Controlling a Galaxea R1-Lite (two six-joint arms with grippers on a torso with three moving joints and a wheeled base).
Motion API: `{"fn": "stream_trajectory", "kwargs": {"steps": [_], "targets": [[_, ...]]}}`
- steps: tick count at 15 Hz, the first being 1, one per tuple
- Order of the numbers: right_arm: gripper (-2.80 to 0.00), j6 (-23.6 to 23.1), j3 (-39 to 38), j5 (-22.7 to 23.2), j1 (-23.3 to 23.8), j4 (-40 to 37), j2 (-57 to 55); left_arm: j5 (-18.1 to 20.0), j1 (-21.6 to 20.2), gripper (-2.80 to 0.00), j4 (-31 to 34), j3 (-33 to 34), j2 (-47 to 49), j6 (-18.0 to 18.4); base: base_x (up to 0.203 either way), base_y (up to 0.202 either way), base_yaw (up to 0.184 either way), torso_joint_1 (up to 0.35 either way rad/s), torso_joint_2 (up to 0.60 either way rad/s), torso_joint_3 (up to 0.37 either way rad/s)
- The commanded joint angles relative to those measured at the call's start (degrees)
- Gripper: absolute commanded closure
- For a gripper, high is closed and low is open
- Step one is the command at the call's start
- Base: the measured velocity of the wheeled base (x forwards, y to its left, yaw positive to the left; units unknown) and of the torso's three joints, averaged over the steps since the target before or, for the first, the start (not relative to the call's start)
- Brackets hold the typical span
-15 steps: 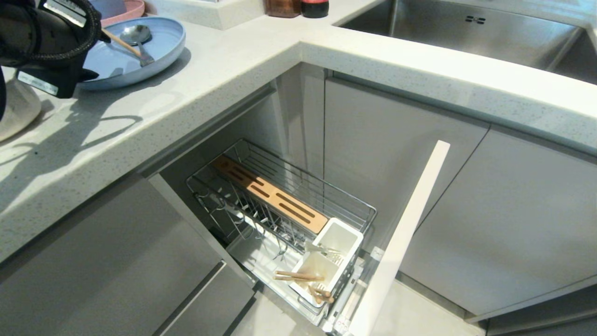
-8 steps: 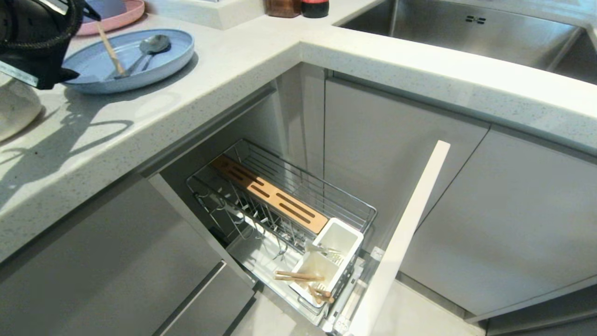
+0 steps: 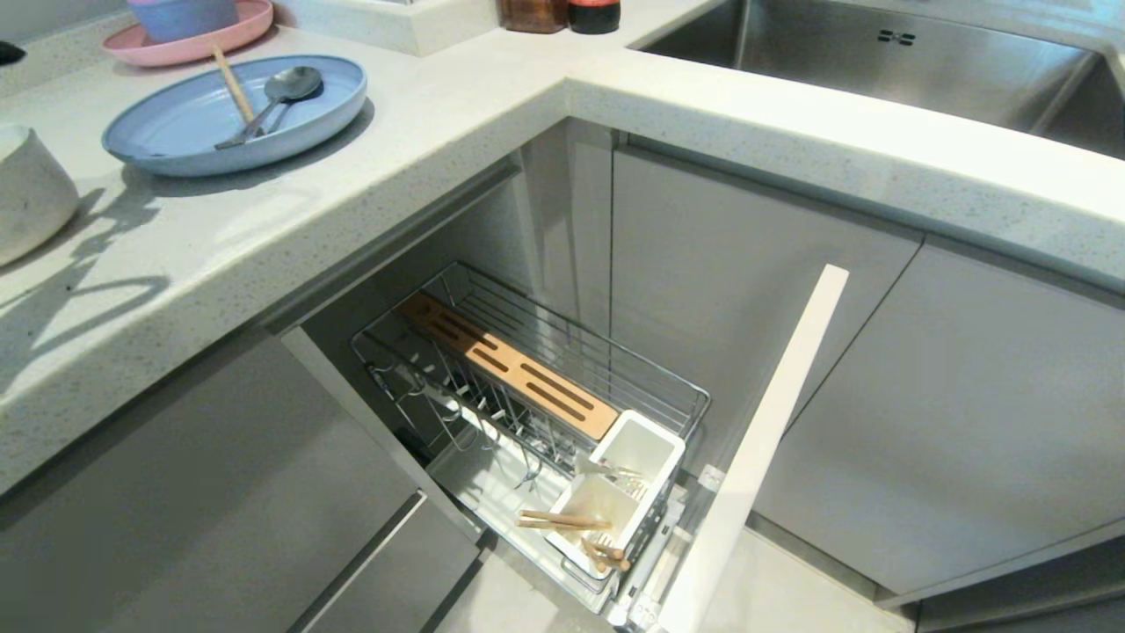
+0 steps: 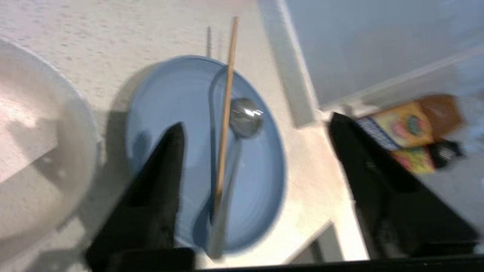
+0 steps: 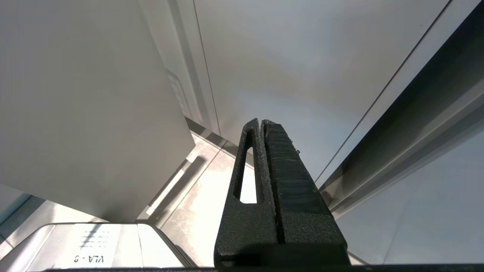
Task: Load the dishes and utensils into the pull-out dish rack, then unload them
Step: Take the chopsticks out of the cupboard
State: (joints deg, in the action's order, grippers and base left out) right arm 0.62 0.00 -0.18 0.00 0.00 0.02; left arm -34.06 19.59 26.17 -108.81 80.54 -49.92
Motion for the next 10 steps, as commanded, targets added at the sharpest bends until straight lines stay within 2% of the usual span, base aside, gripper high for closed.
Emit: {"fn": "stream_trajectory", "kwargs": {"steps": [1,4,6,8,10], "targets": [[0.0,-0.01,-0.09,0.01,0.0,0.0,-0.02,0.5,2.43,0.0,-0.76,0.26,-4.04,0.44,0.0,0.0,0.0,0.0,0.0,0.0],[0.0,-0.01,-0.09,0.01,0.0,0.0,-0.02,3.38,7.39,0.0,-1.82,1.83,-6.58,1.67,0.0,0.0,0.0,0.0,0.0,0.0],[0.0,-0.01,-0.09,0.01,0.0,0.0,-0.02,4.12,14.42,0.0,-1.62,3.76,-7.59,1.73,0.0,0.0,0.0,0.0,0.0,0.0],[0.0,-0.01,-0.09,0.01,0.0,0.0,-0.02,4.33,23.29,0.0,-0.54,6.59,-7.8,2.3,0.0,0.0,0.0,0.0,0.0,0.0],[0.0,-0.01,-0.09,0.01,0.0,0.0,-0.02,4.42,28.33,0.0,0.42,10.92,-6.51,4.38,0.0,0.0,0.0,0.0,0.0,0.0]]}}
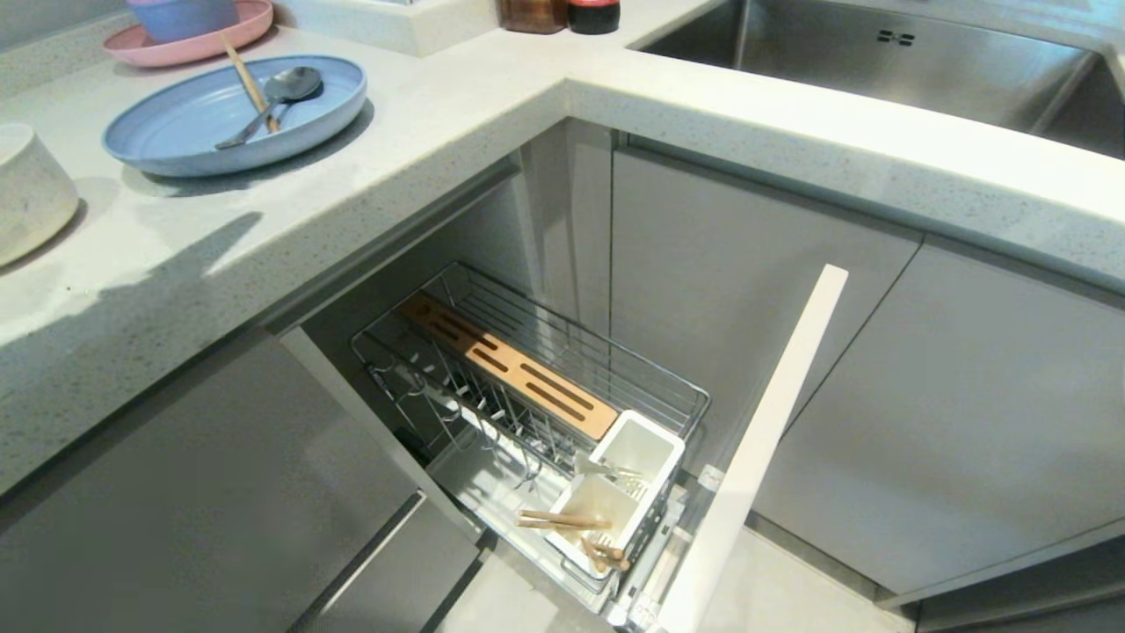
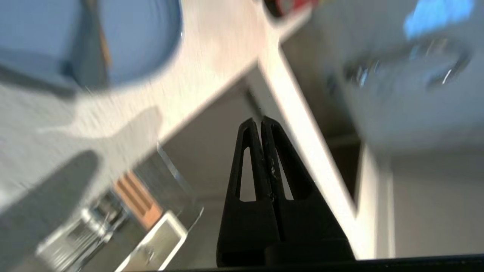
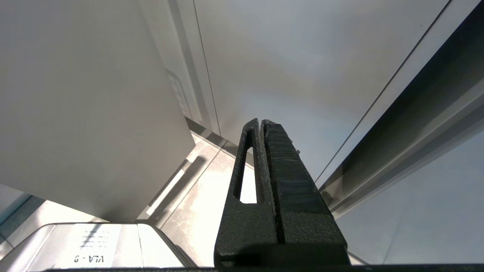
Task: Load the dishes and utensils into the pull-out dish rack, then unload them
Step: Take the chopsticks out of the cupboard
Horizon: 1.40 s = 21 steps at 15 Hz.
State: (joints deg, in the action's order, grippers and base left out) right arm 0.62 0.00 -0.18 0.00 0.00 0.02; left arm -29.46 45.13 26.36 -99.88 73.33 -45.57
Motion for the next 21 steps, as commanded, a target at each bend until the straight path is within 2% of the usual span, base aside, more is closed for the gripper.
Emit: {"fn": "stream_trajectory", "kwargs": {"steps": [1,4,7,10,12,15,18,19,21], "targets": [[0.0,-0.01,-0.09,0.0,0.0,0.0,-0.02,-0.16,4.06,0.0,0.71,3.29,2.14,0.79,0.0,0.0,0.0,0.0,0.0,0.0],[0.0,-0.01,-0.09,0.0,0.0,0.0,-0.02,-0.07,8.69,0.0,8.53,4.31,7.47,1.24,0.0,0.0,0.0,0.0,0.0,0.0],[0.0,-0.01,-0.09,0.0,0.0,0.0,-0.02,0.76,10.84,0.0,19.38,3.63,12.83,1.32,0.0,0.0,0.0,0.0,0.0,0.0],[0.0,-0.01,-0.09,0.0,0.0,0.0,-0.02,2.63,12.53,0.0,26.96,2.1,16.76,0.8,0.0,0.0,0.0,0.0,0.0,0.0],[0.0,-0.01,-0.09,0.0,0.0,0.0,-0.02,4.67,12.92,0.0,32.75,0.93,19.26,0.7,0.0,0.0,0.0,0.0,0.0,0.0],[0.0,-0.01,-0.09,0.0,0.0,0.0,-0.02,9.92,14.49,0.0,41.19,-1.16,22.59,0.73,0.0,0.0,0.0,0.0,0.0,0.0],[0.0,-0.01,-0.09,0.0,0.0,0.0,-0.02,11.58,14.98,0.0,43.22,-1.23,25.61,0.68,0.0,0.0,0.0,0.0,0.0,0.0],[0.0,-0.01,-0.09,0.0,0.0,0.0,-0.02,11.62,14.98,-2.8,43.35,-1.08,26.6,0.66,0.0,0.0,0.0,0.0,0.0,0.0],[0.0,-0.01,-0.09,0.09,0.0,0.0,-0.02,11.76,14.98,-2.8,44.3,-0.93,28.3,0.6,0.0,0.0,0.0,0.0,0.0,0.0]]}}
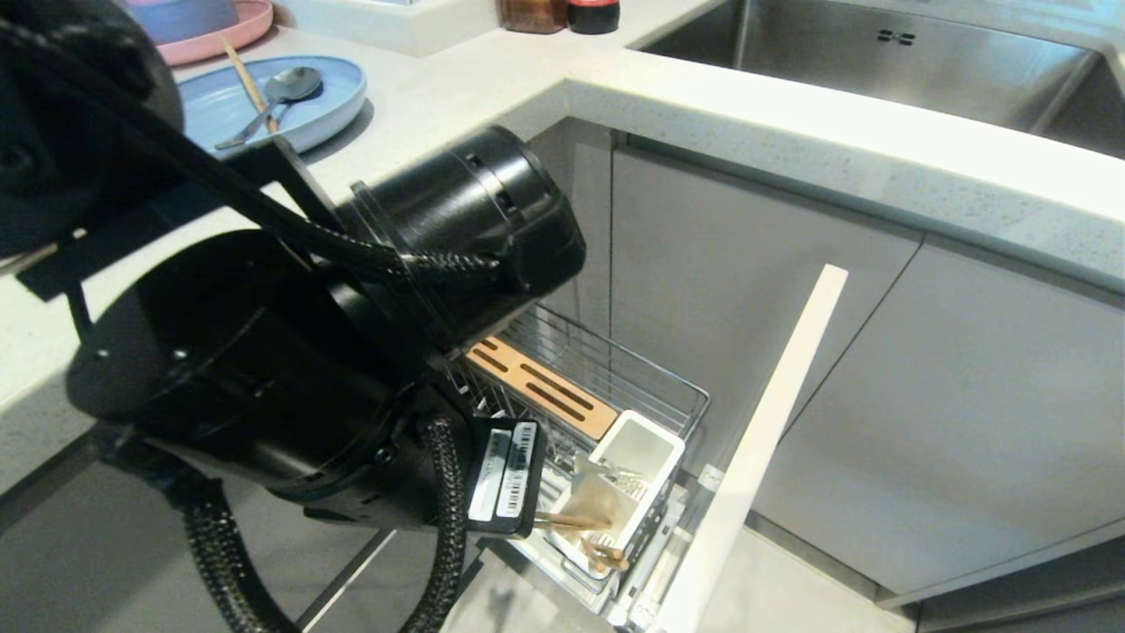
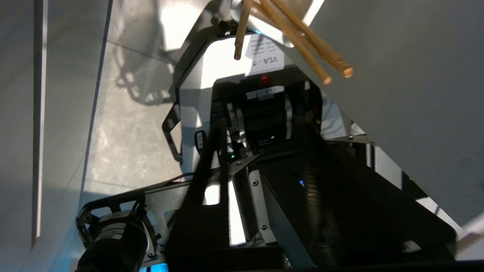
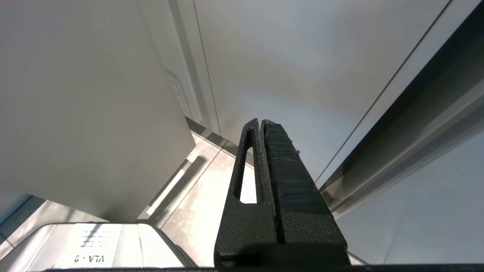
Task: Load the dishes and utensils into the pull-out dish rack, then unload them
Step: Take the chopsticks out of the cupboard
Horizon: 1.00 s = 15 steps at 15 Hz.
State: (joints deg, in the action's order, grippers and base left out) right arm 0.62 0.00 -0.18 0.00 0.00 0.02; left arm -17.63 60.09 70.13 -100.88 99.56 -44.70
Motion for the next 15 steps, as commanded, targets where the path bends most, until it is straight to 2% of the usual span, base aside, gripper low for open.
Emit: {"fn": "stream_trajectory", "kwargs": {"steps": [1,3,5,11,15], "targets": [[0.0,-0.01,-0.09,0.01,0.0,0.0,-0.02,0.31,0.03,-2.8,0.67,0.24,3.24,-1.14,0.0,0.0,0.0,0.0,0.0,0.0],[0.0,-0.01,-0.09,0.01,0.0,0.0,-0.02,0.98,-0.1,-2.8,0.64,1.4,5.45,-3.13,0.0,0.0,0.0,0.0,0.0,0.0],[0.0,-0.01,-0.09,0.01,0.0,0.0,-0.02,1.1,-0.62,-2.8,0.45,2.17,7.23,-3.37,0.0,0.0,0.0,0.0,0.0,0.0],[0.0,-0.01,-0.09,0.01,0.0,0.0,-0.02,1.1,-5.8,-2.8,0.04,2.53,10.3,-3.64,0.0,0.0,0.0,0.0,0.0,0.0],[0.0,-0.01,-0.09,0.01,0.0,0.0,-0.02,5.69,-8.85,-2.8,-3.82,2.22,12.57,-3.53,0.0,0.0,0.0,0.0,0.0,0.0]]}}
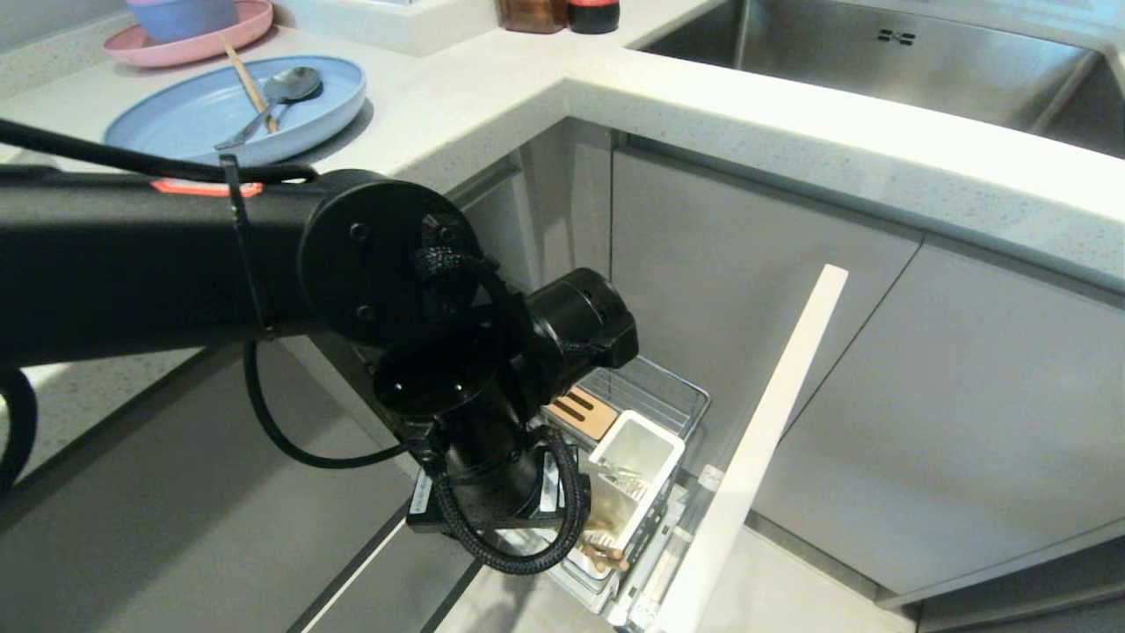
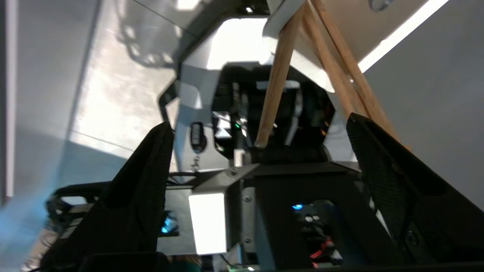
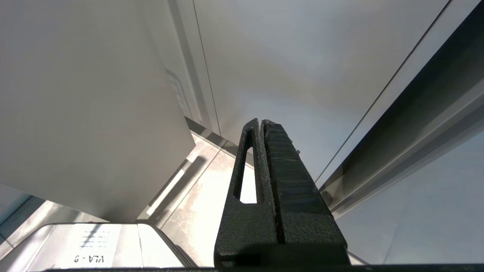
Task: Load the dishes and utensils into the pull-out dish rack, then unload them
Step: Take the chopsticks out of the cupboard
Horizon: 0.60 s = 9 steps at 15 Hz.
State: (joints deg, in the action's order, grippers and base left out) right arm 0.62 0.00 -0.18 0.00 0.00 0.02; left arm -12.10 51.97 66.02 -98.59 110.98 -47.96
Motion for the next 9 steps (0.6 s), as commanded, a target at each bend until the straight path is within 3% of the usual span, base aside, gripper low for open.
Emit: {"fn": "stream_trajectory", "kwargs": {"steps": [1,9], "targets": [[0.0,-0.01,-0.09,0.01,0.0,0.0,-0.02,0.32,-1.27,-2.8,0.18,-0.11,1.71,-0.21,0.0,0.0,0.0,0.0,0.0,0.0],[0.0,-0.01,-0.09,0.01,0.0,0.0,-0.02,2.26,-2.49,-2.8,0.16,0.06,3.36,0.15,0.0,0.0,0.0,0.0,0.0,0.0]]}}
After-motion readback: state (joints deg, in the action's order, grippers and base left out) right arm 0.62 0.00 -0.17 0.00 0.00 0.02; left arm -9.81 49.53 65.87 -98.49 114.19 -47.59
